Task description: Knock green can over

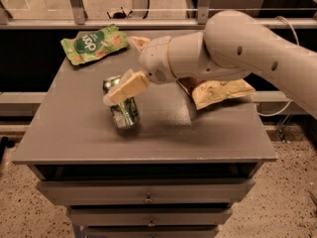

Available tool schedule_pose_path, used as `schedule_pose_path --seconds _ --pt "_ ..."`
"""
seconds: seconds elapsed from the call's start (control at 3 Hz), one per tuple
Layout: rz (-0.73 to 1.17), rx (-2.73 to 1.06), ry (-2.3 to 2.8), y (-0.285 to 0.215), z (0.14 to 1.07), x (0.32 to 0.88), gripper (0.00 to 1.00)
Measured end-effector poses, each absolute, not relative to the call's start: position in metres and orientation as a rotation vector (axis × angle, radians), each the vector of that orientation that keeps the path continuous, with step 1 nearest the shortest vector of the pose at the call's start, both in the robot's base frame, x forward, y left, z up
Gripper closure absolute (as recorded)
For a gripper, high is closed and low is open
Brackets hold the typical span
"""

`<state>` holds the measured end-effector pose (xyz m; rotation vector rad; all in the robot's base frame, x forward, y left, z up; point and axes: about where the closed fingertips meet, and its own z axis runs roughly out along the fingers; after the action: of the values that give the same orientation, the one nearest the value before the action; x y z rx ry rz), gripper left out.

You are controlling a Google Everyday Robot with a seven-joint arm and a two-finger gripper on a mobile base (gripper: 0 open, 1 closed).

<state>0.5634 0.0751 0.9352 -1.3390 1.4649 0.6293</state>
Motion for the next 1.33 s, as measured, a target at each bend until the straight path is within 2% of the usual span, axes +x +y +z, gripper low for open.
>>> schedule_pose_path --seconds 0.67,1.0,1.33 --pt "0.71 -1.242 1.442 0.116 0.974 0.599 0.0" --pt "0.713 -1.246 1.449 0.101 0.959 0.601 0.0" --pt "0.65 -1.262 1.479 0.05 0.937 0.602 0.0"
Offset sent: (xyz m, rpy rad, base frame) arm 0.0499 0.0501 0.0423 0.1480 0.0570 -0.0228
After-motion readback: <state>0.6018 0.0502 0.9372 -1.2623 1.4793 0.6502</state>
